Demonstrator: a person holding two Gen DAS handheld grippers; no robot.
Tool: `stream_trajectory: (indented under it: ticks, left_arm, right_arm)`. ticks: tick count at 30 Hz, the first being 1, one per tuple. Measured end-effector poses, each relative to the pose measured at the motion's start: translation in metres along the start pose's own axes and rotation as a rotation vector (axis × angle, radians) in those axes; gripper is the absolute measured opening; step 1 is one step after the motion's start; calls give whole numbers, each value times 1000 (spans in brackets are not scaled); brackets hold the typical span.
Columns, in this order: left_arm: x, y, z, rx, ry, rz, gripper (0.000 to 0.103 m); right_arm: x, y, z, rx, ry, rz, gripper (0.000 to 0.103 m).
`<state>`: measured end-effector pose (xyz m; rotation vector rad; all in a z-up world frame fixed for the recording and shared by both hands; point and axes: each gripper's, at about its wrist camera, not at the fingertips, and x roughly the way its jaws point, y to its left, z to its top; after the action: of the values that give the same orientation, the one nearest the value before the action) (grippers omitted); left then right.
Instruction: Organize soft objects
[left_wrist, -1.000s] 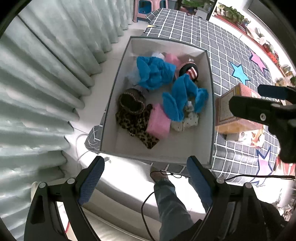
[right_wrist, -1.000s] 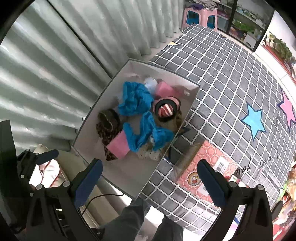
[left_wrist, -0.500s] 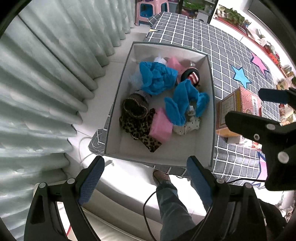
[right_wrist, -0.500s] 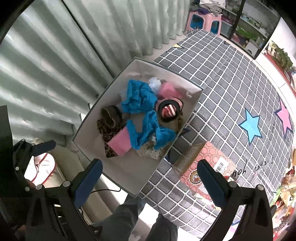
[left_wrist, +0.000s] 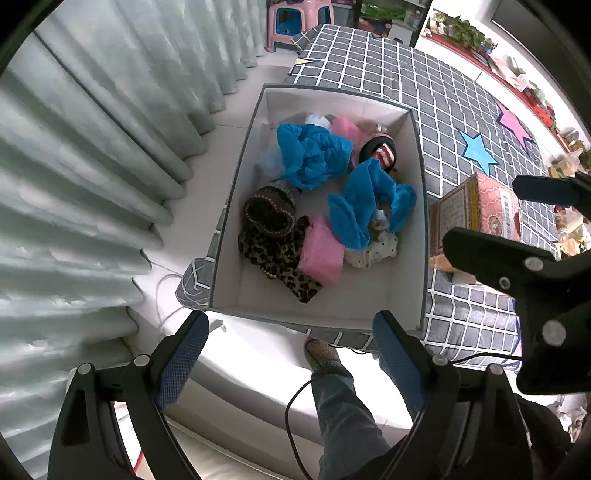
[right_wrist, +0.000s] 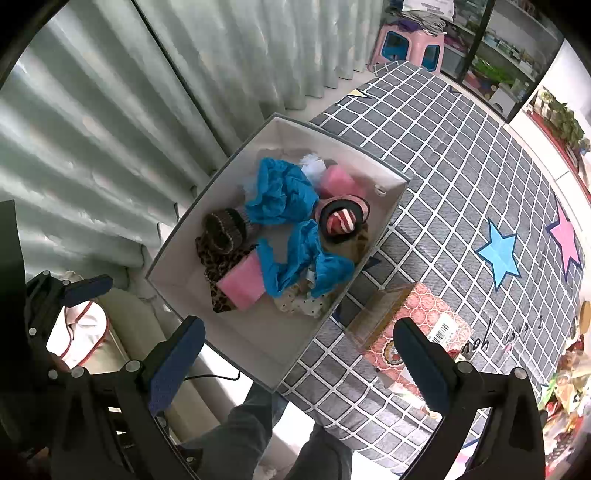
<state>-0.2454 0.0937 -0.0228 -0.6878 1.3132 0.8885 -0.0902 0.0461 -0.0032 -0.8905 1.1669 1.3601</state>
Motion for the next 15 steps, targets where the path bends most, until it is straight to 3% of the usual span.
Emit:
stream_trajectory:
  ticks: [15]
  left_arm:
    - [5, 9, -6, 24, 26, 33, 92]
  right_arm:
    - [4, 14, -3, -11, -8, 4, 103]
